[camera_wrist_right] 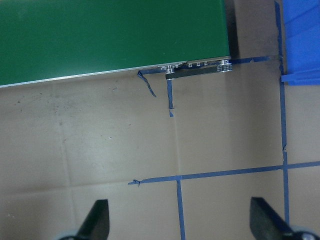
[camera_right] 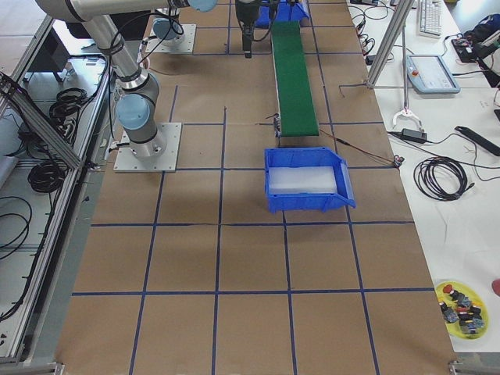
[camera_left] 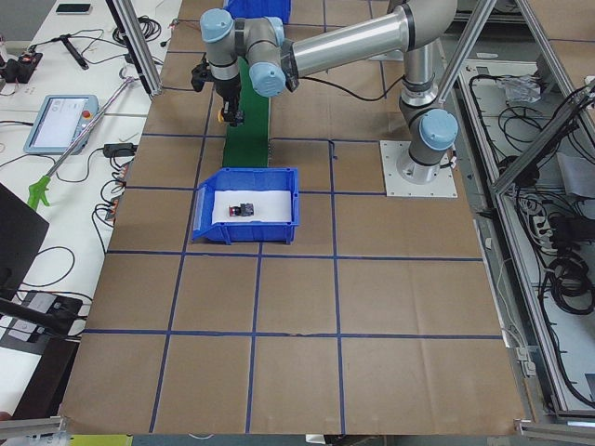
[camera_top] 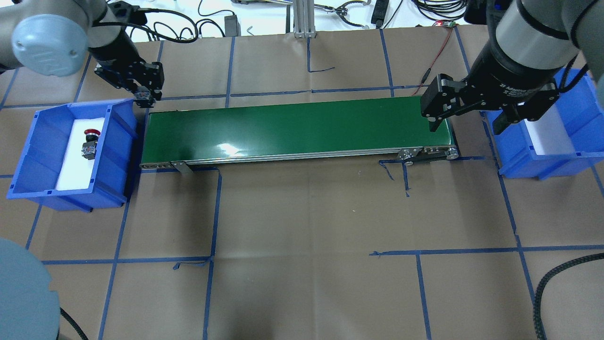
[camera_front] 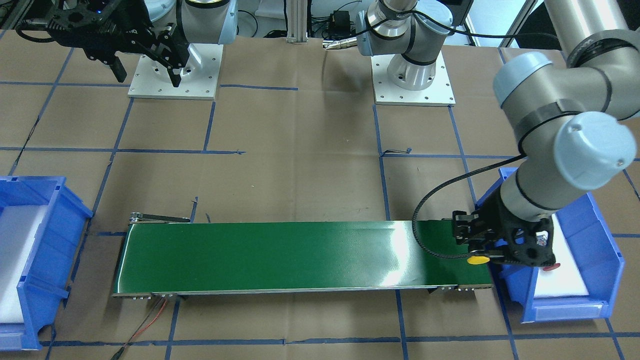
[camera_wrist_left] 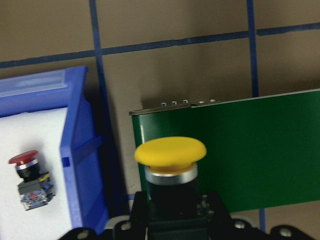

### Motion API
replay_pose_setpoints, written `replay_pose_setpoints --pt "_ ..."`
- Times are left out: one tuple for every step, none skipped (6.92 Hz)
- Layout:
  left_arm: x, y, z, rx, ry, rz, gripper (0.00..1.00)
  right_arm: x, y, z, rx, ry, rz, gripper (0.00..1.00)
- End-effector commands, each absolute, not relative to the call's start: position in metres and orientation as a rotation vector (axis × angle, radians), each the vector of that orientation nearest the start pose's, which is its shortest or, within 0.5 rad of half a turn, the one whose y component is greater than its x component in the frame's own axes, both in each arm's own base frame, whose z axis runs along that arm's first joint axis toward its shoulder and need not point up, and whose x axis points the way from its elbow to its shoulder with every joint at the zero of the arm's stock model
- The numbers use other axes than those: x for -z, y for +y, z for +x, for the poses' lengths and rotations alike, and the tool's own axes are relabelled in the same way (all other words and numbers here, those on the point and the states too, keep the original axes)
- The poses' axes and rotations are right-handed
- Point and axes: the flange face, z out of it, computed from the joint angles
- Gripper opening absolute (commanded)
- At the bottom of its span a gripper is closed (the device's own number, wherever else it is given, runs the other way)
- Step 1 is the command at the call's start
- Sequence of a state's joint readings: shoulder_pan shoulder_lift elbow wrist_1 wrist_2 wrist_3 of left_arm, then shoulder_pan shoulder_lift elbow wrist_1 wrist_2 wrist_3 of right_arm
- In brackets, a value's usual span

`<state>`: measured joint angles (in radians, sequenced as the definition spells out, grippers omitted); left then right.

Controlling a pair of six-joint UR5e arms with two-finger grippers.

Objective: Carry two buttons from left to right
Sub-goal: 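Lift the yellow button and carry it onto the green conveyor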

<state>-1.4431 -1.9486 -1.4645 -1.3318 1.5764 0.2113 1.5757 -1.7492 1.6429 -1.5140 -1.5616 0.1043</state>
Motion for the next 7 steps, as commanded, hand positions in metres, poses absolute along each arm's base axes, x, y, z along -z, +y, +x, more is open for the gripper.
replay_pose_setpoints --pt "-0.309 -0.64 -0.083 -0.096 3.132 0.14 0.1 -0.528 -0.418 0.137 0.076 3.125 0.153 1.0" --pt "-0.291 -0.631 -0.085 -0.098 3.132 0.142 0.1 -0.528 -0.418 0.137 0.076 3.125 0.153 1.0" --pt "-0.272 -0.628 -0.085 -0.003 3.126 0.156 0.1 -0.528 -0.418 0.137 0.076 3.125 0.153 1.0" --pt "-0.257 -0.623 -0.085 0.016 3.124 0.156 0.1 -0.528 -0.418 0.137 0.076 3.125 0.153 1.0" --pt "-0.245 -0.621 -0.086 -0.016 3.128 0.163 0.1 -0.528 -0.418 0.137 0.076 3.125 0.153 1.0" --pt "-0.243 -0.62 -0.086 -0.021 3.128 0.168 0.11 -0.527 -0.418 0.137 0.074 3.127 0.153 1.0" --pt "-0.244 -0.621 -0.085 -0.019 3.128 0.168 0.15 -0.528 -0.418 0.137 0.076 3.125 0.153 1.0"
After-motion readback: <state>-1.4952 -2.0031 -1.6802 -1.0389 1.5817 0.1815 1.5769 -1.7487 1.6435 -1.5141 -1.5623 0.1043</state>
